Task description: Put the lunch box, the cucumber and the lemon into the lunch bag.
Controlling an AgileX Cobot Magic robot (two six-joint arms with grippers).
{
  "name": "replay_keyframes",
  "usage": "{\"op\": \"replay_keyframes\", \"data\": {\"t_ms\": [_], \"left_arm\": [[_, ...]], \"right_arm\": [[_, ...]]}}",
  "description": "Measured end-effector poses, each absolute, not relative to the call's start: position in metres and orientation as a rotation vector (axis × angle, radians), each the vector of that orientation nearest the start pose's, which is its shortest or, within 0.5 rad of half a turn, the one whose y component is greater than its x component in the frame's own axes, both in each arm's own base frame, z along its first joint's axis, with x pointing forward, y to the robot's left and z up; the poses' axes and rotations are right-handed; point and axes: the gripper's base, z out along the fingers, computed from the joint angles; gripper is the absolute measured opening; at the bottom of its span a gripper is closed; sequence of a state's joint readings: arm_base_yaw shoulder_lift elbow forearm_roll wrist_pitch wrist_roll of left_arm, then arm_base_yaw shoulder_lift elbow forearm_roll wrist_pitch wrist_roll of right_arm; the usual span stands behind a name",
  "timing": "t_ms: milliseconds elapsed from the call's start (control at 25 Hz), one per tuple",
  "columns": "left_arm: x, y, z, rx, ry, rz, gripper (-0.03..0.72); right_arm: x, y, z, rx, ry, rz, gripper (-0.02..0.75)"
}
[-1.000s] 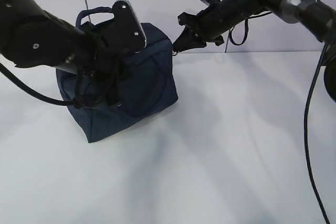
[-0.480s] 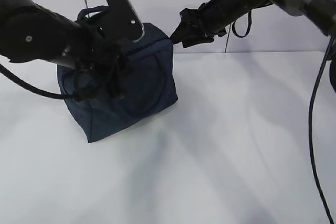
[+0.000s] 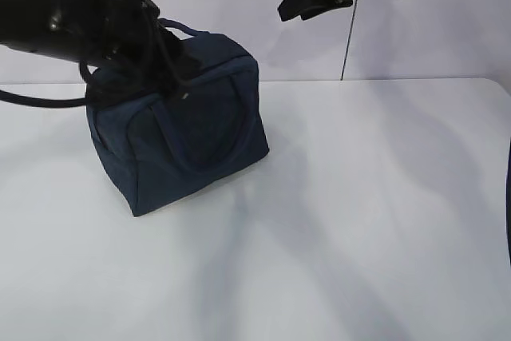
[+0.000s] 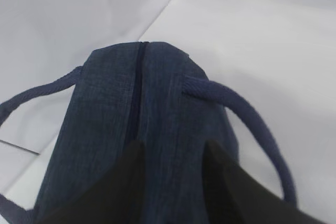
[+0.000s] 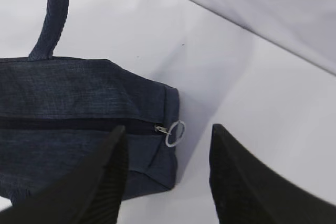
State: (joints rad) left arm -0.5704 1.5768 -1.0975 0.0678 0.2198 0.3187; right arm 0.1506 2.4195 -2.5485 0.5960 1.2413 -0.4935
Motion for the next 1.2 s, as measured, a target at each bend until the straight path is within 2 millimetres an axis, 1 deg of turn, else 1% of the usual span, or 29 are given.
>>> {"op": "replay_keyframes", "data": {"t_ms": [120,200,280,360,440,520,560,640,760,840,920,1080,1200], "left_arm": [[0.297,-0.177,0.290,0.823,2.026,-0.198,0.272],[0.296,-0.160,0.299,0.720,2.079,-0.240,0.274],[0.294,-0.145,0.307,0.667,2.134,-0.252,0.275],[0.291,-0.129,0.316,0.617,2.172,-0.256,0.275],[0.285,-0.116,0.324,0.568,2.197,-0.271,0.283],[0.281,-0.103,0.332,0.500,2.218,-0.299,0.301],[0.278,-0.097,0.336,0.471,2.223,-0.310,0.314],[0.273,-0.084,0.343,0.407,2.239,-0.332,0.342],[0.265,-0.071,0.346,0.359,2.297,-0.362,0.394],[0.259,-0.069,0.346,0.366,2.329,-0.374,0.433],[0.254,-0.068,0.350,0.372,2.333,-0.381,0.452],[0.239,-0.066,0.361,0.391,2.316,-0.380,0.463],[0.224,-0.063,0.367,0.403,2.293,-0.366,0.465]], "right_arm": [[0.501,0.123,0.311,-0.748,2.305,0.607,0.365],[0.494,0.122,0.321,-0.757,2.300,0.594,0.365],[0.486,0.119,0.330,-0.761,2.311,0.564,0.365],[0.478,0.115,0.333,-0.766,2.339,0.531,0.365],[0.468,0.111,0.340,-0.772,2.360,0.494,0.365],[0.454,0.107,0.350,-0.779,2.377,0.455,0.365],[0.446,0.104,0.357,-0.781,2.377,0.437,0.365],[0.429,0.101,0.364,-0.783,2.398,0.432,0.365],[0.402,0.097,0.371,-0.789,2.426,0.437,0.365],[0.383,0.094,0.371,-0.791,2.453,0.443,0.366],[0.359,0.090,0.371,-0.802,2.479,0.450,0.366],[0.312,0.082,0.373,-0.777,2.450,0.424,0.366],[0.282,0.076,0.371,-0.757,2.433,0.411,0.366]]}}
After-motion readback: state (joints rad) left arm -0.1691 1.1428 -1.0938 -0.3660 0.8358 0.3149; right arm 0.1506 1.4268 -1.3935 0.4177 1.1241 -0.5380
